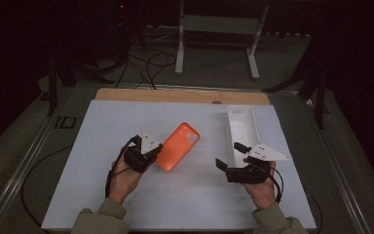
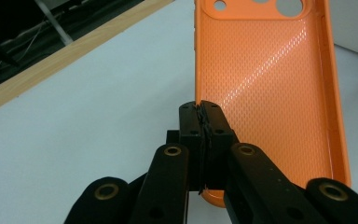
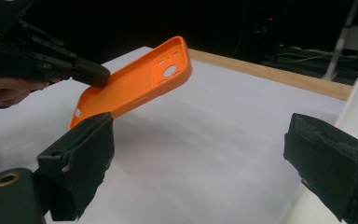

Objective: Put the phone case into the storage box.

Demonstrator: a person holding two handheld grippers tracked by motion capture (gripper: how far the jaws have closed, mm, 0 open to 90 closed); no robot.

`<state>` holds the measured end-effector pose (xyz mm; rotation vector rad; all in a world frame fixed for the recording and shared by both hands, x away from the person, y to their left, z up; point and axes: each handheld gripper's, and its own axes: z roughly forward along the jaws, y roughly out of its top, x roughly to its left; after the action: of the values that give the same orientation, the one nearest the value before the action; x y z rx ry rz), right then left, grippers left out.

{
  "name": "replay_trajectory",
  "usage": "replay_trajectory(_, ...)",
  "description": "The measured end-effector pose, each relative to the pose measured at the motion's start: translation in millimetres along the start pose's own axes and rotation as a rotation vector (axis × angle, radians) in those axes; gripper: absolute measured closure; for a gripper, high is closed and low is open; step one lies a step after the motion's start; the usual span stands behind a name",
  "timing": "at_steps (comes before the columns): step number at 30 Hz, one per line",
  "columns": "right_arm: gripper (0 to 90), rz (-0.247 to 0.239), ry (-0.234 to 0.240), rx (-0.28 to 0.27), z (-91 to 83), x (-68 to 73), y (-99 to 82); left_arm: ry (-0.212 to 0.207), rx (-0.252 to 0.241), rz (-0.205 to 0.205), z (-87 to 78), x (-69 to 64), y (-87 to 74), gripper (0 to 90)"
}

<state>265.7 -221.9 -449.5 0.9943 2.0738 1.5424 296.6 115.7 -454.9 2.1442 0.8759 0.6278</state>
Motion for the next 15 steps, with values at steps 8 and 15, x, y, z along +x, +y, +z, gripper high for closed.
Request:
replay_trajectory(8,8.2,-0.007,0.014,0.011,11.3,2.8,7.5,0.003,-0.015,0.011,-2.5,-1.7,0.7,89.9)
replay_trajectory(15,8.2,0.020,0.024,0.003,15.2,0.6,8.8,0.007,-0.030,0.013,-3.4,-2.8,1.2,89.9)
